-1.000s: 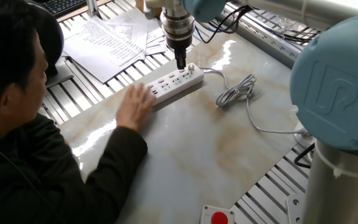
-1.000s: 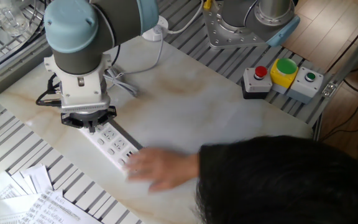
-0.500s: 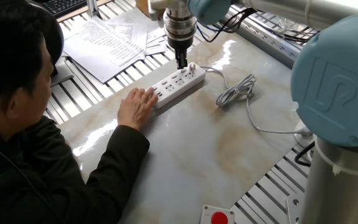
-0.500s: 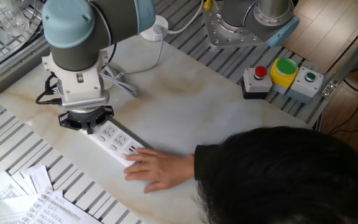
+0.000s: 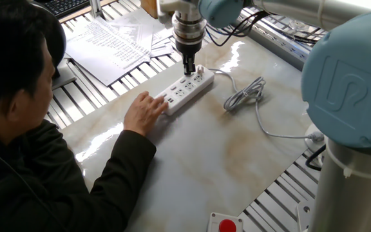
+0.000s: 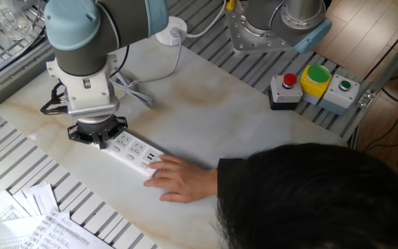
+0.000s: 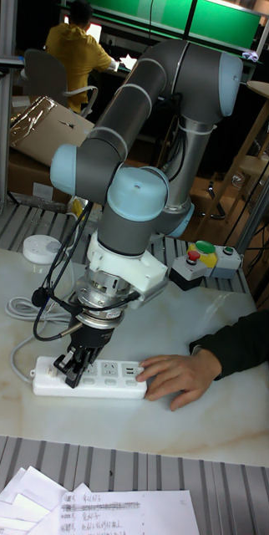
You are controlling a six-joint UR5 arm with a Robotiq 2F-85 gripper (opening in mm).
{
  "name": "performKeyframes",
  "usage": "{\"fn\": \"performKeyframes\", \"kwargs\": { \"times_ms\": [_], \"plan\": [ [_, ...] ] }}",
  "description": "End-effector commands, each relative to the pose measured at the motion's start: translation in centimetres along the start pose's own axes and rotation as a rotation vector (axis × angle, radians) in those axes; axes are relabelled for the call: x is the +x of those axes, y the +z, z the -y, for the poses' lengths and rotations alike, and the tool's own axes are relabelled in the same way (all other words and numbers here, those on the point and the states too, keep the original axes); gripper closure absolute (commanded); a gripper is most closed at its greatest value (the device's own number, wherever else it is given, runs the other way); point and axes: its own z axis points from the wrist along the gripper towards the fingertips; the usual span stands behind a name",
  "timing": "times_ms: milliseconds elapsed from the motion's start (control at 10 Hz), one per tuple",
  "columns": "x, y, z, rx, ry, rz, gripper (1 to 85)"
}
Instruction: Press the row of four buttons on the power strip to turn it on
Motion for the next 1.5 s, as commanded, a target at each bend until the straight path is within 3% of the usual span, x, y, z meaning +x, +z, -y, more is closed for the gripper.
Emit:
{"fn": "performKeyframes", "kwargs": {
  "times_ms": [0, 700, 1100, 1300, 1400],
  "plan": [
    [0.8, -0.6, -0.2, -0.010, 0.007, 0.002, 84.7],
    [0.9, 1.1, 0.2, 0.006, 0.005, 0.024, 84.7],
    [1.7, 0.6, 0.0, 0.005, 0.003, 0.018, 84.7],
    [2.3, -1.4, -0.3, 0.004, 0.025, 0.006, 84.7],
    [2.1, -1.5, -0.5, -0.004, 0.036, 0.022, 84.7]
  ]
}}
